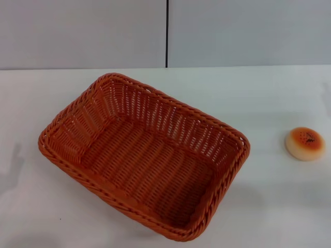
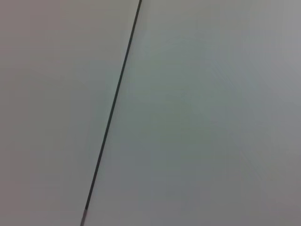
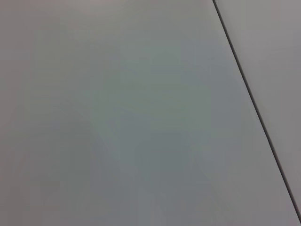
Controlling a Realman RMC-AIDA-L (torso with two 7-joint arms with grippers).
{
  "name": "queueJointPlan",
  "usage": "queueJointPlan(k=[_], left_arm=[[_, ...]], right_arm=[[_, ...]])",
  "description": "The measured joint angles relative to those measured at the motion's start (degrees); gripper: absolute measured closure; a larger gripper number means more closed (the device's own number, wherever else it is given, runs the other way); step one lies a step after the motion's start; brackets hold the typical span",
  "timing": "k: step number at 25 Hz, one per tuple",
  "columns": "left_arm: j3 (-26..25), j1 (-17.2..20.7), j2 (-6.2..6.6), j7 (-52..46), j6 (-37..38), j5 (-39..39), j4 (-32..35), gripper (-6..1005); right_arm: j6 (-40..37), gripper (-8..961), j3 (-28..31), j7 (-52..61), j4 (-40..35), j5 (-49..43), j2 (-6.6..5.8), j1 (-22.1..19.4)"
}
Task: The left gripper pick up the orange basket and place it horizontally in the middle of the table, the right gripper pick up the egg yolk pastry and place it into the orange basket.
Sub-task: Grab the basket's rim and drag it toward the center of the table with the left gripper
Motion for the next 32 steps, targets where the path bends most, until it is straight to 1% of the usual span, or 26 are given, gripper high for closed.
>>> queueJointPlan(k=[6,13,14,17,19,21,24,25,26,27,29,30,31,32], left_arm=[[-0.1,0.1,-0.07,0.0,0.0,-0.1,1.1,350],[0.0,-0.4,0.1,-1.4,0.1,0.0,4.6,348],[0.1,-0.7,0.15,-2.1,0.0,0.1,5.4,348],[1.5,-1.5,0.26,-7.6,-1.8,0.3,10.6,348],[3.9,-1.9,0.29,-14.0,-3.8,0.3,16.0,347],[6.5,-2.3,0.28,-22.1,-6.0,0.4,22.9,347],[8.3,-2.5,0.31,-30.6,-7.9,0.3,30.8,346],[10.0,-2.7,0.34,-36.6,-9.1,0.6,37.4,346],[10.0,-2.7,0.34,-36.6,-9.1,0.6,37.4,346],[10.9,-2.9,0.39,-39.8,-9.9,1.2,41.2,345],[12.4,-3.6,0.41,-46.9,-11.5,4.0,49.0,345],[13.0,-4.6,0.33,-52.7,-12.1,7.3,56.0,345],[13.0,-4.6,0.33,-52.7,-12.1,7.3,56.0,345],[13.2,-5.2,0.26,-56.3,-12.2,9.8,61.0,344]], right_arm=[[-0.6,366,0.0,0.1,0.2,0.0,0.03,-0.3],[-0.7,366,0.0,0.1,0.8,0.0,0.09,-0.5],[-0.6,366,0.0,0.1,0.8,0.0,0.03,-0.5],[-0.4,366,0.0,-0.1,0.8,0.0,-0.1,-0.5],[-0.3,366,0.0,-0.2,0.8,0.0,-0.11,-0.5],[-0.3,366,0.0,-0.2,0.8,0.0,-0.09,-0.4],[-0.3,366,0.0,-0.2,0.6,0.0,-0.08,-0.2],[-0.3,366,0.1,-0.1,0.4,0.0,-0.16,-0.3],[-0.3,366,0.1,-0.1,0.4,0.0,-0.16,-0.3],[-0.4,366,0.2,-0.1,0.4,0.0,-0.2,-0.4],[-0.6,367,0.5,-0.1,0.4,0.0,-0.22,-0.8],[-0.6,367,0.5,-0.1,0.4,0.1,-0.16,-1.2],[-0.6,367,0.5,-0.1,0.4,0.1,-0.16,-1.2],[-0.6,367,0.5,-0.1,0.4,0.2,-0.1,-1.5]])
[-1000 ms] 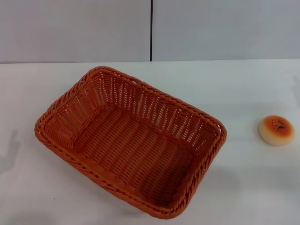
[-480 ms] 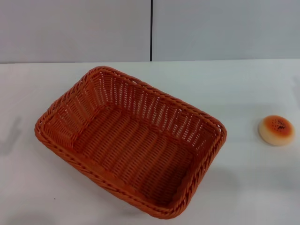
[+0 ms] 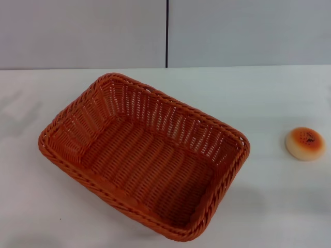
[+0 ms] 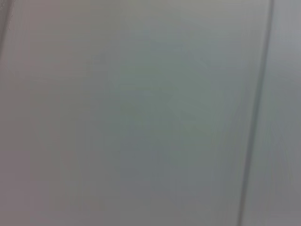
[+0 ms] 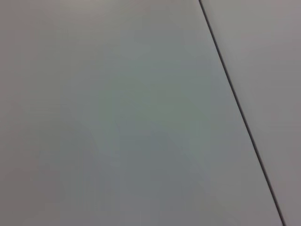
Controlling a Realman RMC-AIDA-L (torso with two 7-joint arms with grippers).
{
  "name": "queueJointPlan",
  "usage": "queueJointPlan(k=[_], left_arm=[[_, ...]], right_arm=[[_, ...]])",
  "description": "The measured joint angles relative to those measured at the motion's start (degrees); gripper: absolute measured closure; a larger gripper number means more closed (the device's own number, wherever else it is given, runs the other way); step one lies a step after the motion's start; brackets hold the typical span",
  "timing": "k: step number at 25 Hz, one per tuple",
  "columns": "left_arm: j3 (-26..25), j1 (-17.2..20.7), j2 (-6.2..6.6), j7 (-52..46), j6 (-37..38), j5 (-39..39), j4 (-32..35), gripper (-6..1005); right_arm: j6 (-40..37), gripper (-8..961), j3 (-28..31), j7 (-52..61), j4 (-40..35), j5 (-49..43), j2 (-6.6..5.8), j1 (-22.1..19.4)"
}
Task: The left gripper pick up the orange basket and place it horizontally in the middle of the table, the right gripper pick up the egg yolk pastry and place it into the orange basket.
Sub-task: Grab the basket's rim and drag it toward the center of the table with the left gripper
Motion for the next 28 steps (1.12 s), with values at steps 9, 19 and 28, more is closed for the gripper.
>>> queueJointPlan(k=[9,19,28], left_arm=[[8.1,-5.0,-0.02,-25.1,1.2,20.9,32.0,306],[22.8,-12.2,-0.38,-46.5,6.5,42.1,46.7,207],[42.5,-10.5,-0.77,-52.1,-6.4,52.8,45.9,209]], right_arm=[[-0.7,367,0.0,0.0,-0.5,0.3,-0.15,-1.7],[-0.6,367,0.2,0.1,-0.8,0.4,-0.2,-2.0],[-0.3,367,0.2,0.1,-0.8,0.4,-0.18,-1.8]])
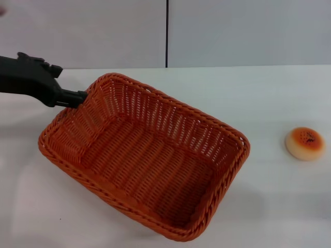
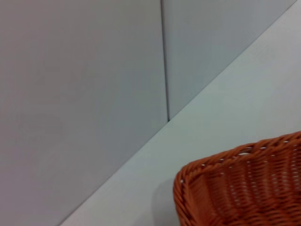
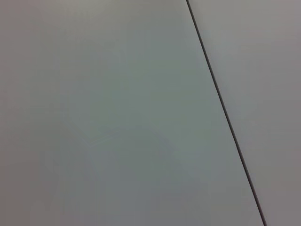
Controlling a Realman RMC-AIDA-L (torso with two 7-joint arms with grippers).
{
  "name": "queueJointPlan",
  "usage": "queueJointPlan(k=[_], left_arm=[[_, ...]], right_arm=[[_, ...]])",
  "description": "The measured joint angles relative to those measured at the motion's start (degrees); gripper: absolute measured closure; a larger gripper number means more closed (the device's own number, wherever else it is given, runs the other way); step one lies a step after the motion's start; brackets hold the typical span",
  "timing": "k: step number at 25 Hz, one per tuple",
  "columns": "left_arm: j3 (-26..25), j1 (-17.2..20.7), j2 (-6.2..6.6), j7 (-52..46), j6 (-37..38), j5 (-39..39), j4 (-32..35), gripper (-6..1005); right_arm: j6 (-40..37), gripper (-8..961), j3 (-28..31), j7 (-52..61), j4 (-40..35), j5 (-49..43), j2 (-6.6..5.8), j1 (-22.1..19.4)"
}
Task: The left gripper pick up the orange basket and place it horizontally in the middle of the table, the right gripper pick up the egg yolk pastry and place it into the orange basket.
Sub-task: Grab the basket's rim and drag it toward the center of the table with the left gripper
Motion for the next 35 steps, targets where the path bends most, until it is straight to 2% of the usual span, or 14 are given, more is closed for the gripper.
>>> queueJointPlan(k=[5,11,23,29,35], left_arm=[[8.7,0.6,-0.05,-3.5,-8.0,6.3,-3.1,210],[9.8,-0.9,-0.1,-5.0,-9.2,8.8,-7.3,211],[12.1,-1.0,-0.08,-7.8,-8.5,14.6,-8.9,213],[13.1,-2.1,-0.08,-8.7,-5.8,14.8,-9.4,214],[12.7,-5.6,-0.25,-9.9,-0.6,14.5,-11.9,215]], right_arm=[[0.1,367,0.0,-0.3,0.1,0.0,0.05,-0.3],[0.2,367,0.0,-0.3,0.0,0.0,-0.01,-0.6],[1.4,368,0.0,-0.4,-0.2,0.0,-0.02,-0.4],[1.6,368,0.0,-0.4,-0.3,0.0,-0.02,-0.3],[1.6,368,0.0,-0.4,-0.3,0.0,-0.02,-0.3]])
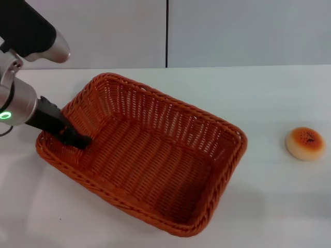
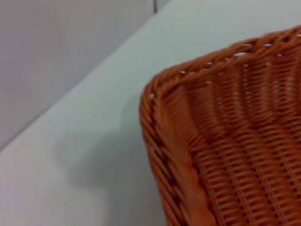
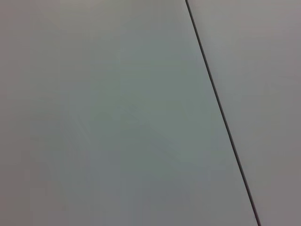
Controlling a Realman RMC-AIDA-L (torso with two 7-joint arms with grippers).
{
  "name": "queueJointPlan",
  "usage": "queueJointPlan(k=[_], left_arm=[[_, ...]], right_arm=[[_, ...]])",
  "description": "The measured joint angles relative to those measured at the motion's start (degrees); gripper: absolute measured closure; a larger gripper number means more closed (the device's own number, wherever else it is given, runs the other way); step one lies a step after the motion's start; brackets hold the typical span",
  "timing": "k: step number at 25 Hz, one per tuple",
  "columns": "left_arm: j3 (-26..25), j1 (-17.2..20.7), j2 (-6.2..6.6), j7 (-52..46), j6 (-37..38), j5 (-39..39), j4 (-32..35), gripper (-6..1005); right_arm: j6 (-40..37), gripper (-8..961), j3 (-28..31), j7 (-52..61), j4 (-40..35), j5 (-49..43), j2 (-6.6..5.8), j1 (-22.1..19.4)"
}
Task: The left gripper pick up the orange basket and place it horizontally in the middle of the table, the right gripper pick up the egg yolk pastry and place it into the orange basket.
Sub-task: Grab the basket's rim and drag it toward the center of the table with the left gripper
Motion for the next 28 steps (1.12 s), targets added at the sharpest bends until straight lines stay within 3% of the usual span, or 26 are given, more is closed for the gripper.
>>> queueJointPlan(k=[14,16,28], left_arm=[[0.4,-0.8,-0.09,-1.8,-1.0,-2.8,-2.2,240],[0.6,-0.8,-0.09,-2.0,-1.4,-2.5,-2.5,472],[0.1,0.1,0.24,-6.9,-5.1,-2.3,-2.6,719]], right_arm=[[0.6,368,0.0,0.0,0.0,0.0,0.0,-0.3],[0.6,368,0.0,0.0,0.0,0.0,0.0,-0.2],[0.2,368,0.0,0.2,-0.3,0.0,0.0,0.2]])
